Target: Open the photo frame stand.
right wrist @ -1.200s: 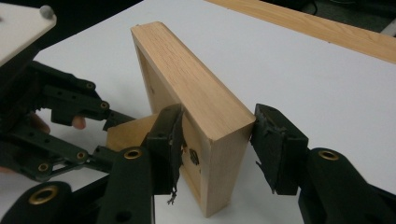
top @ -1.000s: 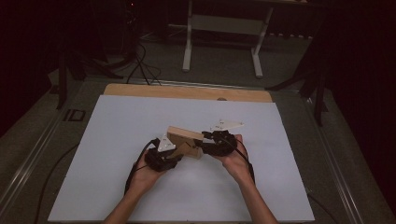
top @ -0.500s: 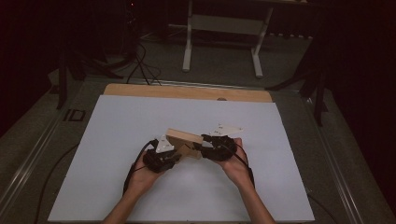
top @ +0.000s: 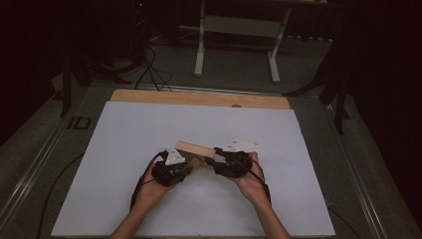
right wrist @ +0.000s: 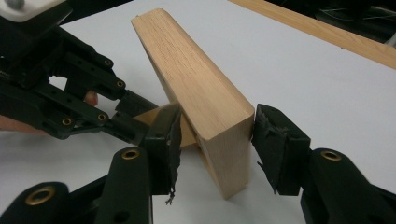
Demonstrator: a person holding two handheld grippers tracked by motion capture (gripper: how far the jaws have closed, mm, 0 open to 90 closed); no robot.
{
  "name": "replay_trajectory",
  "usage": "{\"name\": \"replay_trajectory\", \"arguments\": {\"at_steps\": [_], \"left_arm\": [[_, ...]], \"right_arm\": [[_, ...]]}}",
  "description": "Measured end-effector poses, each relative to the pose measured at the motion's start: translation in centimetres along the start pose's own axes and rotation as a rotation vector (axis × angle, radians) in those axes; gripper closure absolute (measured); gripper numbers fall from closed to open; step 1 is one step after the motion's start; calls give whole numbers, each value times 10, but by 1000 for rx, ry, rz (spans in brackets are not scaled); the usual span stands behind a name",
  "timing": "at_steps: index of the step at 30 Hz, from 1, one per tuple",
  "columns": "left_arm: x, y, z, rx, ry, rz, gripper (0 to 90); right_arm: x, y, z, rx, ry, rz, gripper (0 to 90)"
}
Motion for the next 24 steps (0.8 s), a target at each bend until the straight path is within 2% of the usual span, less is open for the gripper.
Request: {"name": "replay_trajectory", "arguments": {"at_steps": [19,24], "left_arm": [[5,-9,0,-8,3,-15,743],[7,-11,1,-11,12,-25,743]], "right_arm": [[-18,-10,0,-5,-16,61,505],[-20,-13,0,-3,-11,63,497]]}}
Point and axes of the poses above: each handheld gripper's, and its own axes: z roughly backward along the jaws, y roughly out of its top, x roughly to its right, the point moved 3 cm from there along -z, roughly forward along the jaws, and after that the axes turned 14 degrees about y, right-handed, at the moved point
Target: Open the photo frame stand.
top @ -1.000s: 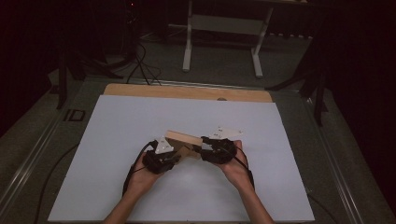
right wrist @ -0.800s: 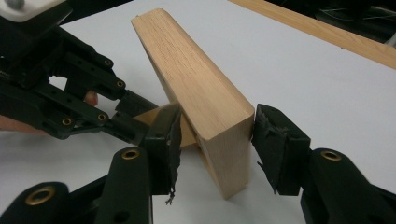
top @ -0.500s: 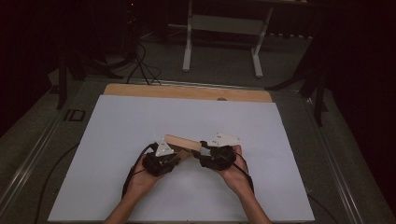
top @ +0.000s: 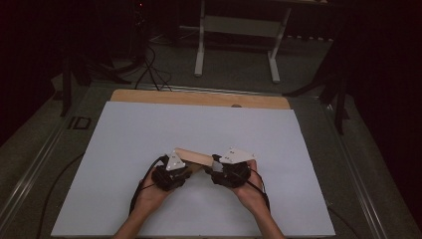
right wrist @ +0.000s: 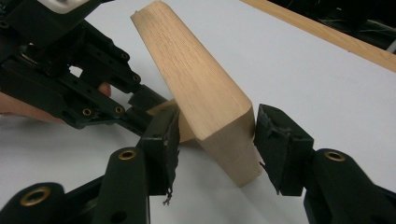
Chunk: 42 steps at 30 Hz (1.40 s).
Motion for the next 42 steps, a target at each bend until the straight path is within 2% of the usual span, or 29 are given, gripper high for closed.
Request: {"name": "replay_trajectory", "arguments": {"at_steps": [8,12,23,29,42], "left_arm": [[0,-1,2,9,7,0,728],[-3,-2,5,19,7,18,682],[-6,-4,14,28,4,15,627],[-11,-5,20,51,-1,43,627],[-15,-8,34,75,-9,43,626]], "right_arm": [[-1,-2,0,9,8,-15,488],[-1,-3,0,4,20,-17,450],[-3,-3,5,9,38,-10,378],[-2,-4,10,24,36,-15,369],[0,-2,26,70,45,-12,369]]}}
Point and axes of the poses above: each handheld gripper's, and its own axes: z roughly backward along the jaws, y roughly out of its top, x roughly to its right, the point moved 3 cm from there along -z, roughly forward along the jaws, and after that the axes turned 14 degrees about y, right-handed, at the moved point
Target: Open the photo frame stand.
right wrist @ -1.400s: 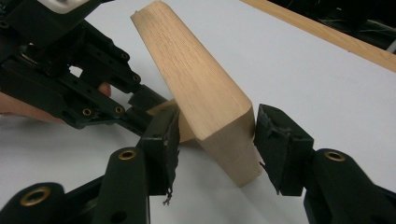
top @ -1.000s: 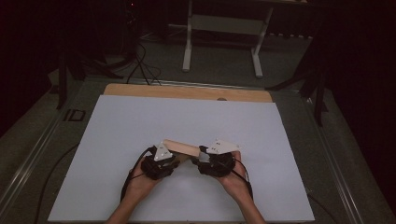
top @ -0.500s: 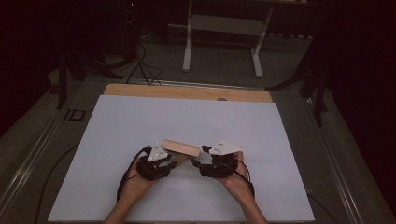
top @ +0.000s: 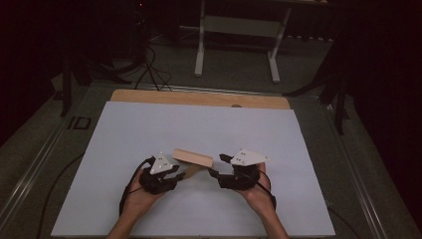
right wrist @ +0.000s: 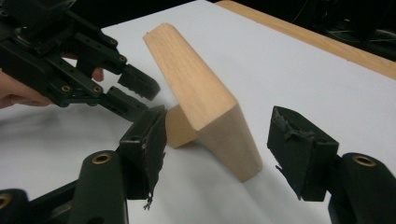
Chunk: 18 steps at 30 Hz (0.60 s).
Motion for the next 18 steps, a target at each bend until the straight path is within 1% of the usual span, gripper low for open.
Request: {"name": "replay_trajectory", "arguments": {"at_steps": [4,6,8,12,18], "left_arm": [[-3,-1,5,7,5,3,626],[-5,-1,7,13,9,11,626],[-6,-1,8,19,11,22,626],[-8,-1,9,23,10,27,630],[-7,0,10,32,5,27,638]], "right_arm": [[2,1,5,23,-2,-7,368],[2,2,7,32,-6,-6,371],[3,4,9,46,-7,-6,374],[5,5,11,58,-14,-8,378],[12,6,19,94,-50,-31,388]]}}
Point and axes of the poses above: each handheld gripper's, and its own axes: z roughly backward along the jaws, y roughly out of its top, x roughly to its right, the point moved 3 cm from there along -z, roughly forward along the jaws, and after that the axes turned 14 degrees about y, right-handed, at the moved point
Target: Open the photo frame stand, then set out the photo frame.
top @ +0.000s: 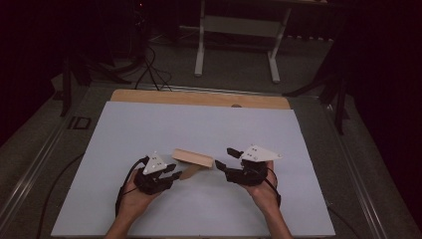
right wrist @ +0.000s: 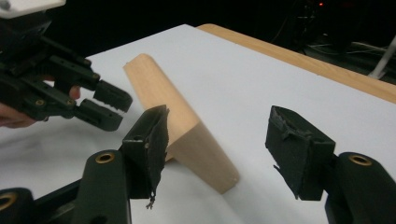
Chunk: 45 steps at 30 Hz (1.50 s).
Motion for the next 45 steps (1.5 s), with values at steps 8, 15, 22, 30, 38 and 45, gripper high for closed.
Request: {"name": "replay_trajectory", "arguments": {"at_steps": [8,15,22,30,38,45], "left_arm": [[-4,2,3,15,-4,18,645],[-6,2,4,21,2,26,672],[-5,5,4,21,7,15,762],[-5,7,5,46,37,23,890],[-6,11,4,57,51,26,895],[-3,14,-1,53,52,16,895]], "right_arm": [[11,-1,3,16,-43,-29,415],[20,-4,-1,19,-94,-66,580],[23,-6,-5,20,-134,-82,796],[25,-8,-11,-1,-140,-78,895],[26,-11,-28,-20,-126,-87,898],[29,-15,-38,-31,-103,-99,898]]}}
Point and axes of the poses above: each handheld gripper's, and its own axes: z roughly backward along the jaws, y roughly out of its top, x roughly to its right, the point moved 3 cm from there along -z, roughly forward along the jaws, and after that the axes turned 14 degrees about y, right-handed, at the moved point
